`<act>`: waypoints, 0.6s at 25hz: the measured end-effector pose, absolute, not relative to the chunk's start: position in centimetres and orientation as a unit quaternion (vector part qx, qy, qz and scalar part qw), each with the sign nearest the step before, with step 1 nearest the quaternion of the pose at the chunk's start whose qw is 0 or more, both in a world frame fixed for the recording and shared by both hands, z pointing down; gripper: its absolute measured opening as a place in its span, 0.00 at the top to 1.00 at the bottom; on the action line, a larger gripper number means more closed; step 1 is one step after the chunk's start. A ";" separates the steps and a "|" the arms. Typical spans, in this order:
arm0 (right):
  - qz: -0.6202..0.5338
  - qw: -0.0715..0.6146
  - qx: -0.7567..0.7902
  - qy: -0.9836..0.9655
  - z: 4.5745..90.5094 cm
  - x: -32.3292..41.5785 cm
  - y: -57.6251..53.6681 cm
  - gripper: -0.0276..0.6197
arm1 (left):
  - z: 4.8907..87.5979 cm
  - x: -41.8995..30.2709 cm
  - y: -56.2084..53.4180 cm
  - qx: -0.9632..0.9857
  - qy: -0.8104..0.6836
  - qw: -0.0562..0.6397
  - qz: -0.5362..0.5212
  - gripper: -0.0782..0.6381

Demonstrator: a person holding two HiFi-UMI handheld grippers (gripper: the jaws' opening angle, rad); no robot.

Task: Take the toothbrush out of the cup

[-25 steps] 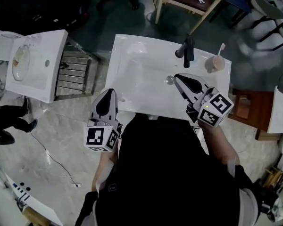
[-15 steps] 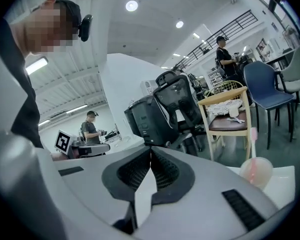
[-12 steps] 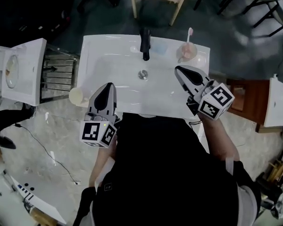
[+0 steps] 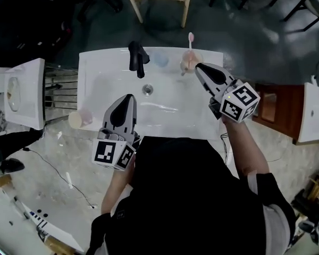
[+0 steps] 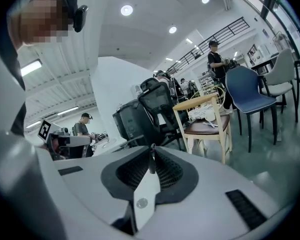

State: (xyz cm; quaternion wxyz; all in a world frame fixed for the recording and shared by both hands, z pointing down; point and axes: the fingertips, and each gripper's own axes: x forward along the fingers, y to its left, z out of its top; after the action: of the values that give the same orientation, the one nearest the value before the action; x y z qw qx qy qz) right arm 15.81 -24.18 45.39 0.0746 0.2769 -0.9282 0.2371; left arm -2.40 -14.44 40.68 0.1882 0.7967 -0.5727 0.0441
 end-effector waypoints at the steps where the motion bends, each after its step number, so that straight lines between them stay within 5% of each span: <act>1: 0.241 0.077 0.282 -0.925 46.0 16.0 -25.0 0.91 | 41.0 -2.1 -14.9 0.799 -0.569 0.188 0.046 0.87; 6: 0.251 0.117 0.293 -0.915 49.5 15.8 -28.0 0.76 | 44.2 -1.0 -16.4 0.806 -0.546 0.222 0.056 0.87; 15: 0.221 0.219 0.299 -0.902 54.6 14.6 -33.7 0.73 | 46.1 -1.4 -17.6 0.804 -0.542 0.236 0.066 0.87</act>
State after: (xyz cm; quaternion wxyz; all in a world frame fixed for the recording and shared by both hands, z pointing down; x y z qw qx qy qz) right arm 14.58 -33.65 54.63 0.2191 0.2991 -0.9020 0.2212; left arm -1.44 -17.60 46.12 0.2364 0.8035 -0.5423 0.0658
